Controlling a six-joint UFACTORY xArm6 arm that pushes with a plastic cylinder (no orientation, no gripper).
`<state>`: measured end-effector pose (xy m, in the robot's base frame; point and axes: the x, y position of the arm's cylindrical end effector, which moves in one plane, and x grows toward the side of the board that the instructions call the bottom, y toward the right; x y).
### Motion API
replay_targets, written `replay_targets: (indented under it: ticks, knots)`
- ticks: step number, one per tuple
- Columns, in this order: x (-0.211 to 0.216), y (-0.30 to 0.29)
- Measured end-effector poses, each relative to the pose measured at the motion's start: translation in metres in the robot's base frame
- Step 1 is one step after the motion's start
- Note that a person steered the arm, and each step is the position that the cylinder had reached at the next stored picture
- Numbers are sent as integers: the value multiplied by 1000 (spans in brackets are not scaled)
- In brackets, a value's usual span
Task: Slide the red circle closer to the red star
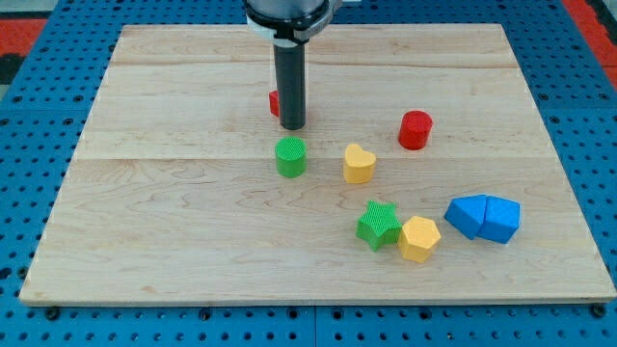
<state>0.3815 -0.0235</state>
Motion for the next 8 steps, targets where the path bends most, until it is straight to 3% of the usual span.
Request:
replay_targets:
  ticks: [2, 4, 5, 6, 7, 8]
  knots:
    - [-2, 13]
    - [32, 174]
    - [74, 157]
    - [68, 243]
    - [42, 246]
    - [57, 159]
